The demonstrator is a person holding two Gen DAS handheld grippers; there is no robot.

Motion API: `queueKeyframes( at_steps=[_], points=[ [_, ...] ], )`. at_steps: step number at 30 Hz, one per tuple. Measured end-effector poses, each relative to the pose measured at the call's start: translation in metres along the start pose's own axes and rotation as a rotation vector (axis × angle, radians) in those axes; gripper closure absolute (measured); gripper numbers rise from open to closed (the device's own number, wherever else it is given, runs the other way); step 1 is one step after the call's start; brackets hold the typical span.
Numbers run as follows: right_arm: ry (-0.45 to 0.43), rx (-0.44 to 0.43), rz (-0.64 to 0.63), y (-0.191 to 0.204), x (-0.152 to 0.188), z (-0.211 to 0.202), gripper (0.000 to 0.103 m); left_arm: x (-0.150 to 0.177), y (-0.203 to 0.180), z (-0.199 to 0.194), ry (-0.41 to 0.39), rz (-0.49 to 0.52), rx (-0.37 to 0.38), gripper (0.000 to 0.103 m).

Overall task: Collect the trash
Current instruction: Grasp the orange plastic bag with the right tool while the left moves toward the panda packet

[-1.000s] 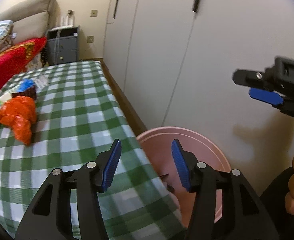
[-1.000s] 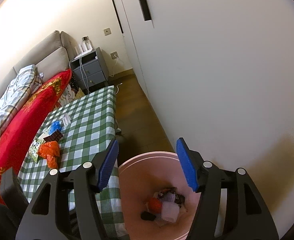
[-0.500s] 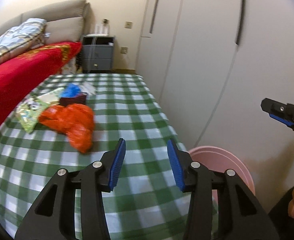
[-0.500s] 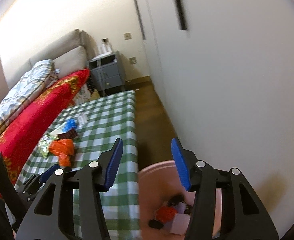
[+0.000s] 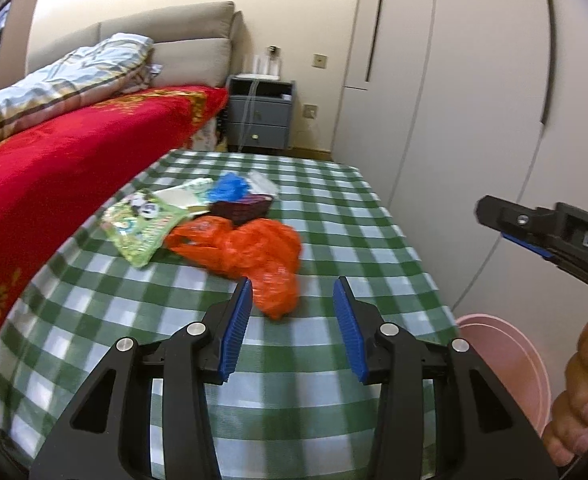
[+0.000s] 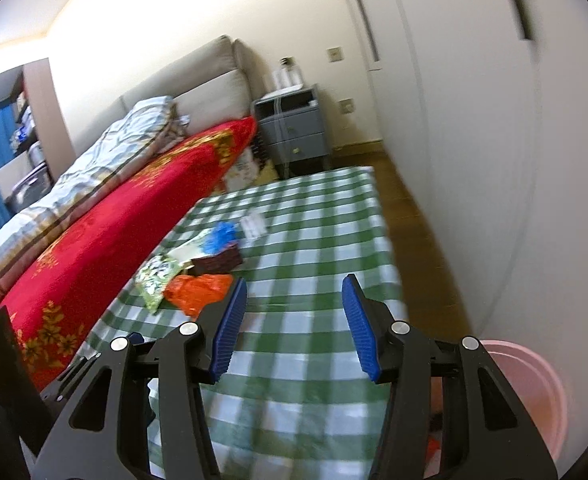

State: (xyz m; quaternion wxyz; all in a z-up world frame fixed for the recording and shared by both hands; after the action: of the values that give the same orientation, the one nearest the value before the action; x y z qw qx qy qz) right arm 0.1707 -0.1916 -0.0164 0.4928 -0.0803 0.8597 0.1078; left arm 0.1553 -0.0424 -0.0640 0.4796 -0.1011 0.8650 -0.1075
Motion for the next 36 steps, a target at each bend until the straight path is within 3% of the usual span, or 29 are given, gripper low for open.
queueKeyframes(
  at_steps=[15, 19, 27, 31, 36],
  points=[
    [0.079, -0.181, 0.071, 0.054, -0.006, 0.084, 0.048, -0.026, 0.083, 0.015, -0.033, -0.123, -0.208, 0.061],
    [0.133, -0.219, 0.112, 0.061, 0.0, 0.112, 0.035, -0.032, 0.098, 0.02, -0.028, -0.136, -0.242, 0.061],
    [0.269, -0.291, 0.092, 0.082, 0.027, 0.158, 0.029, -0.037, 0.111, 0.024, -0.02, -0.149, -0.272, 0.061],
    [0.324, -0.313, 0.053, 0.094, 0.041, 0.169, 0.029, -0.037, 0.116, 0.025, -0.011, -0.163, -0.281, 0.061],
    [0.34, -0.327, -0.001, 0.101, 0.046, 0.165, 0.047, -0.039, 0.119, 0.032, 0.008, -0.167, -0.278, 0.061]
  ],
)
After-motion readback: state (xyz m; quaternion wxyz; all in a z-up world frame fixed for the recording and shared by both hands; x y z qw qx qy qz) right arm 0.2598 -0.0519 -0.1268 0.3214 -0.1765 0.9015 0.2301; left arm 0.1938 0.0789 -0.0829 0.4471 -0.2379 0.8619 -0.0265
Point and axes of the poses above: each gripper's, at about its wrist camera, not at the fingertips, and z roughly the way its jaws point, y to its left, x to its underside, the point moved 9 cm from there along z, roughly the way its jaws point, and after that the axes turned 10 degrees about -z, right-handed, at the moved point
